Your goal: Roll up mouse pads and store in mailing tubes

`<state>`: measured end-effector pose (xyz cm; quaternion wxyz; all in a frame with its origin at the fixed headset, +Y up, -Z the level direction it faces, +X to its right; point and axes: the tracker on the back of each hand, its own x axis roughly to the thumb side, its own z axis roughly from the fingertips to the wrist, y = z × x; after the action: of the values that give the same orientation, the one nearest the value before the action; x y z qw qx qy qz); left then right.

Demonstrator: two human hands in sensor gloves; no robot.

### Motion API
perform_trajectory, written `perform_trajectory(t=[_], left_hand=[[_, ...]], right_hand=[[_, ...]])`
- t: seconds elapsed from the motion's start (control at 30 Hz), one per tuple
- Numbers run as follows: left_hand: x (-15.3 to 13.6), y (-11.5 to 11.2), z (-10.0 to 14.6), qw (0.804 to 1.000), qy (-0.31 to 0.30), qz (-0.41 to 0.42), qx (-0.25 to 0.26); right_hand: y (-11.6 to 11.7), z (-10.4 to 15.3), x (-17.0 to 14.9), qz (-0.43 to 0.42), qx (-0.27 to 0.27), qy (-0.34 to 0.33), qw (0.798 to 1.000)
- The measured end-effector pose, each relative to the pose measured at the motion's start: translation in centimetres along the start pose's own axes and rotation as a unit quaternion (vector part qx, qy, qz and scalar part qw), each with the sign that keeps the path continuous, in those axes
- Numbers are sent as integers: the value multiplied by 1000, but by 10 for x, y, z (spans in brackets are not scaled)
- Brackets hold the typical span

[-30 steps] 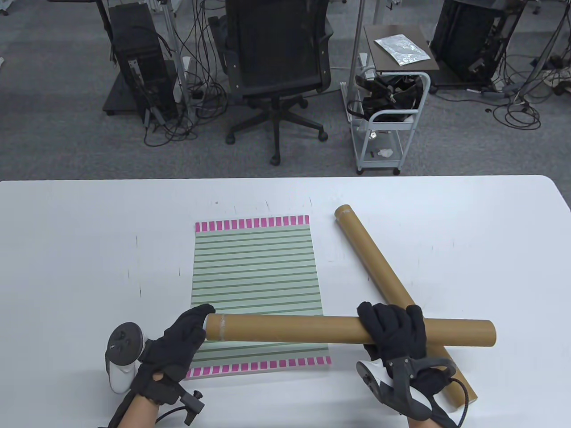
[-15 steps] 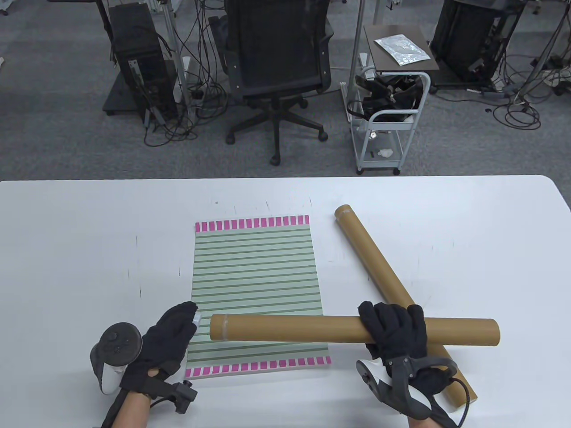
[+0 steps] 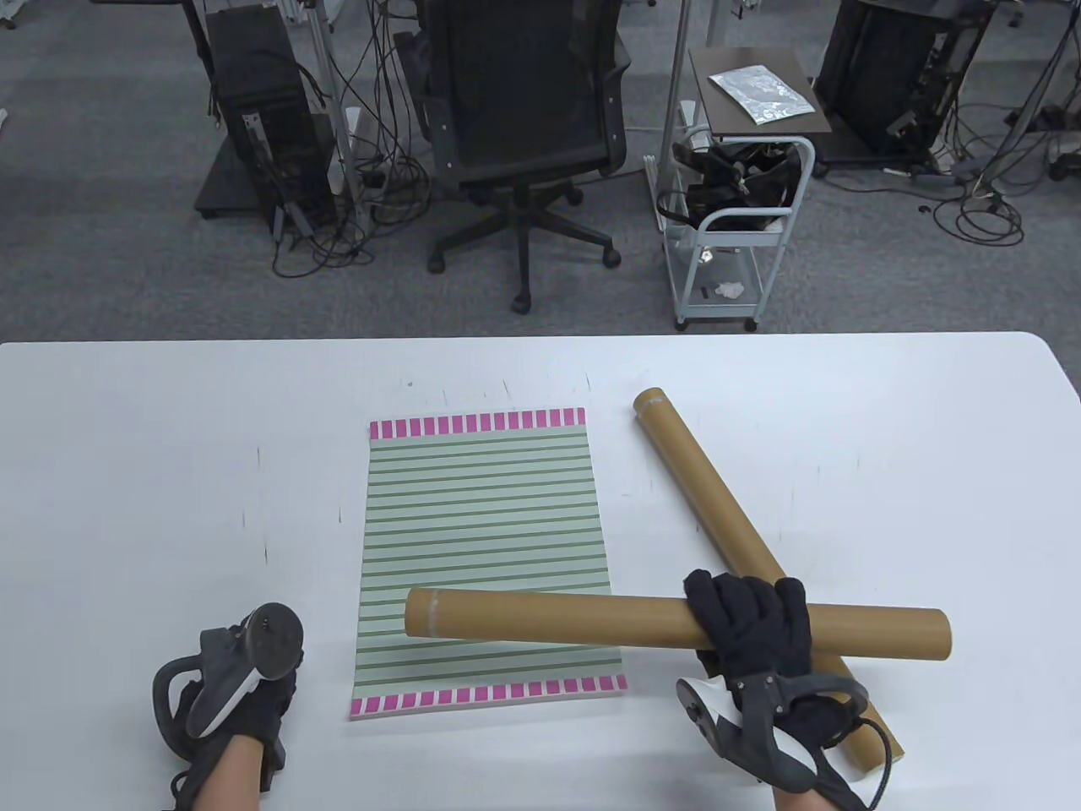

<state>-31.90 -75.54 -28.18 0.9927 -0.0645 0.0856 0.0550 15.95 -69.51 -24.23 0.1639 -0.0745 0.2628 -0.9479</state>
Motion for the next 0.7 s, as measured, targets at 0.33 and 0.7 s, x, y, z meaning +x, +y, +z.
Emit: perform_trajectory(t=[0.33,0.7], left_hand=[[-6,-4,-1,1000,12,16,-21],[-2,8,5,993,-28,93,69]], right_hand=[[13,-1,-5,11,35,10,999],[21,-2,-6,12,64,15,998]])
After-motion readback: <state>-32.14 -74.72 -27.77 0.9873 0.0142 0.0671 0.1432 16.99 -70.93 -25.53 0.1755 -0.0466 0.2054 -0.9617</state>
